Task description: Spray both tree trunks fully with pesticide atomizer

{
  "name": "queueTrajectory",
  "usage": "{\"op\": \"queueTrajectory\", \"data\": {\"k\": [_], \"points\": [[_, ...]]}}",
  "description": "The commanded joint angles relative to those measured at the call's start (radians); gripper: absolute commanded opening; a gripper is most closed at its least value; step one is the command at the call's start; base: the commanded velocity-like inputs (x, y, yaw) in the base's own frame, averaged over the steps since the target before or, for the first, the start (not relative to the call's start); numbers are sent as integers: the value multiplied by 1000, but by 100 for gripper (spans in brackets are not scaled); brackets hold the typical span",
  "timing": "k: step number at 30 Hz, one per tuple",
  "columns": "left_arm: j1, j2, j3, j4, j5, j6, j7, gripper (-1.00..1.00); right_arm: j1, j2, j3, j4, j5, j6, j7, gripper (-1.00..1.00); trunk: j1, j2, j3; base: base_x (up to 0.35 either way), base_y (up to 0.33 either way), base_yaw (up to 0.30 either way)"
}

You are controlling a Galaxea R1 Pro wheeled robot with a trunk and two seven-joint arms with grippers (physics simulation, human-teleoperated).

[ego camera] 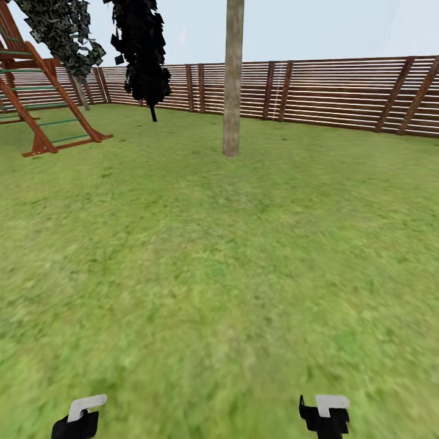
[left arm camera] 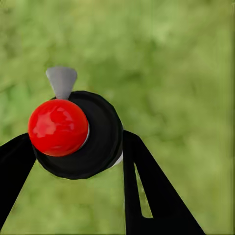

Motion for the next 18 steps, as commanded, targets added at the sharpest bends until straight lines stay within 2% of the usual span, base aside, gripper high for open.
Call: {"op": "queueTrajectory", "data": {"k": [1, 18], "points": [[0, 0, 0, 0, 0, 0, 0, -100, 0, 0, 0, 0, 0, 0, 0, 100, 0, 0, 0, 340, 0, 0], [0, 0, 0, 0, 0, 0, 0, -100, 0, -4, 0, 0, 0, -1, -3, 100, 0, 0, 0, 339, 0, 0]]}}
